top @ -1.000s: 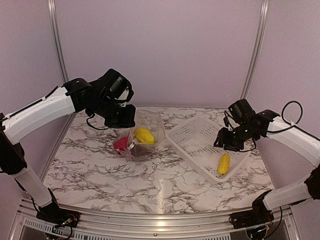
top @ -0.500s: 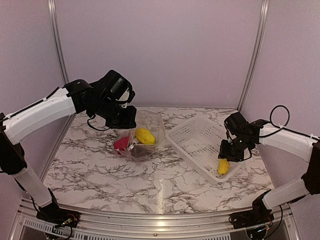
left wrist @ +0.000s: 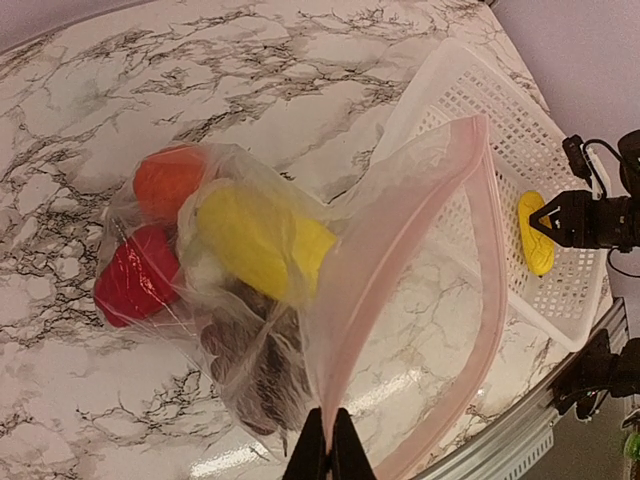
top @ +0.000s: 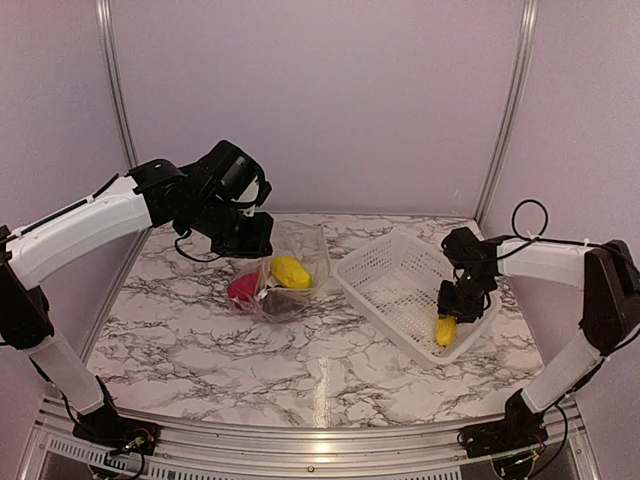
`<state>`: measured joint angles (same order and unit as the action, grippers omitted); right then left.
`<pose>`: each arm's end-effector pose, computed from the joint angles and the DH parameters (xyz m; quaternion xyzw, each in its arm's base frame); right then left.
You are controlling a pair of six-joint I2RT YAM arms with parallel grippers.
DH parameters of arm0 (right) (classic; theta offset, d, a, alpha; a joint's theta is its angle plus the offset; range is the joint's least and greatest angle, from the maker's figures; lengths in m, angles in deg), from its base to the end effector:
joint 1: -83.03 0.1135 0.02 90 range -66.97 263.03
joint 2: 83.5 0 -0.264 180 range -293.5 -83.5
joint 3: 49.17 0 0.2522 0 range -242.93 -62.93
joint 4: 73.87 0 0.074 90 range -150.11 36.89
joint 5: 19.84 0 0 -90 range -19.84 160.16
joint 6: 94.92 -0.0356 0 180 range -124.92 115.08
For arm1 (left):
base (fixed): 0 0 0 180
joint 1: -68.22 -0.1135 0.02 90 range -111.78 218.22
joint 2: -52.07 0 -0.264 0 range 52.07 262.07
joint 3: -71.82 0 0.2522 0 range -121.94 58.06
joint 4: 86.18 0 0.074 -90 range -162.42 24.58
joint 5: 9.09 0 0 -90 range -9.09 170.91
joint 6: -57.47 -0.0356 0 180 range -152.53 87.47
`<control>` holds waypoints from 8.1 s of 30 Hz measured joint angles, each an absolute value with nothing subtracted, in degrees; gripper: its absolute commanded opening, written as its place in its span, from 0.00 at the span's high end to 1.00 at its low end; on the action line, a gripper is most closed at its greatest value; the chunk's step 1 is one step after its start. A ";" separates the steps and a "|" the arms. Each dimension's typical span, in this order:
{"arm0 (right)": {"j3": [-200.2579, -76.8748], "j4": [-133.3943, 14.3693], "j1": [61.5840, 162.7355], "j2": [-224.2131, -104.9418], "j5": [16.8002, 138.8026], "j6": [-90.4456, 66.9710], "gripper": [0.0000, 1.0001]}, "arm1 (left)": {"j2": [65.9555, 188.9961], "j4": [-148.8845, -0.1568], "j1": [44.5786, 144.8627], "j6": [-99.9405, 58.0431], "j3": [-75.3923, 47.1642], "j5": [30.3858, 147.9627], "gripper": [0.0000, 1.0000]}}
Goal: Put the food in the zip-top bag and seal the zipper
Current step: Pick up the fake fruit from the bin, then place the fake fruit in the zipper food storage bag, then pass from the left arm to the right, then pass from the right arm to the left
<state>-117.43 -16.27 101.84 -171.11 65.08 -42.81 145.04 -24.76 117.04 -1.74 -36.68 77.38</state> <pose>0.2582 0.0846 0.1871 0.1695 0.9780 0.0152 0.1208 0.2340 -0.2642 0.3660 0.1337 0.9168 -0.2183 0.3066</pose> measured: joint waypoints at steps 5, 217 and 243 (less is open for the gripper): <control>-121.80 -17.08 101.32 -176.07 65.12 -42.20 0.58 | 145.04 -25.46 117.04 -1.87 -36.68 77.38 1.00; -147.33 -30.76 135.89 -171.90 95.68 -23.12 1.00 | 117.28 -66.70 120.40 -42.00 1.78 90.45 0.68; -144.73 -31.97 135.89 -167.92 96.79 -26.00 1.00 | 121.45 -77.11 120.40 -40.45 0.89 90.56 0.78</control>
